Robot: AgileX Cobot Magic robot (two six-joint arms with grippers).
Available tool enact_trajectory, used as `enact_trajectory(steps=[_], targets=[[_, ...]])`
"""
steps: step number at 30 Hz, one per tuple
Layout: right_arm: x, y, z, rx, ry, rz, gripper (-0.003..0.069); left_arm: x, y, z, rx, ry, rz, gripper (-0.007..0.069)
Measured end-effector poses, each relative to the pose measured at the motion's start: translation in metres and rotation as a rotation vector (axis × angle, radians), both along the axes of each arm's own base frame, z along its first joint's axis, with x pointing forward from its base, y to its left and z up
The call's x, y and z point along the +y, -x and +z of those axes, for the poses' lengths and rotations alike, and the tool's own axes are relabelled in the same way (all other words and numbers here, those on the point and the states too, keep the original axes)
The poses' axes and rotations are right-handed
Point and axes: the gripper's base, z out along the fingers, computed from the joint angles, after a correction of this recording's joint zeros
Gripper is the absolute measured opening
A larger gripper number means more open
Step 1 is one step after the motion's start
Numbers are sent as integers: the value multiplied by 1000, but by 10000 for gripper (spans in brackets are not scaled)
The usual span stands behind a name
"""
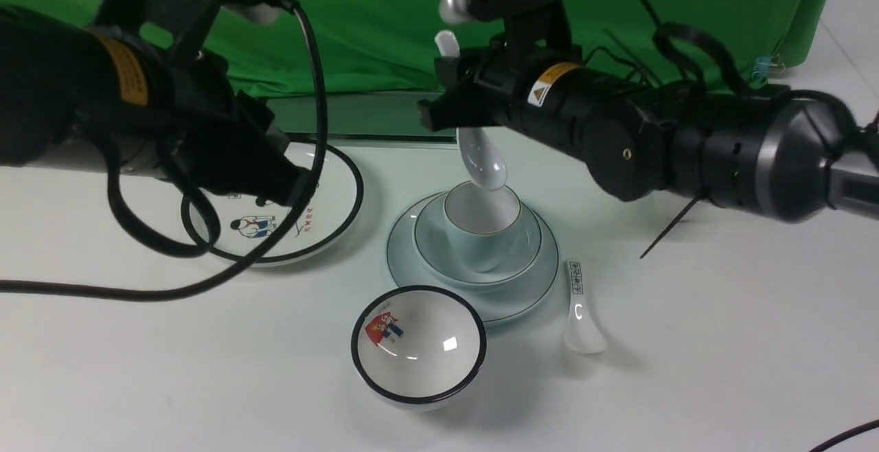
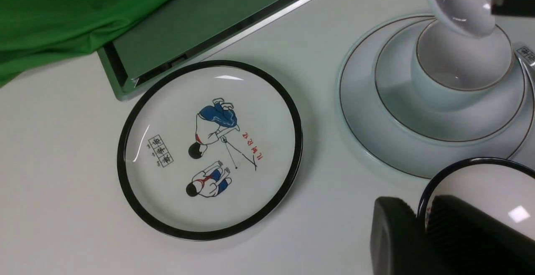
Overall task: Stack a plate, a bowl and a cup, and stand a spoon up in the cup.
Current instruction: Use the right arm to put the blue soup spoon into the blue teacup in the middle
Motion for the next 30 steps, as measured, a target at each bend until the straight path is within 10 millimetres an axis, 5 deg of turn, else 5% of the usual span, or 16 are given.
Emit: enact_trajectory(steps=[12,23,25,30], targets=[[2,-1,-21,70,44,7,176,0,0,0,-2,-3,0,62],[1,2,-20,103,63,15,283,1,1,1,-7,-4,0,62],[-2,7,-7,90,74,27,262,4,6,6,-20,5,8,62],[-19,35,62,-26,91,68,120,26,43,13,-87,39,49,62]])
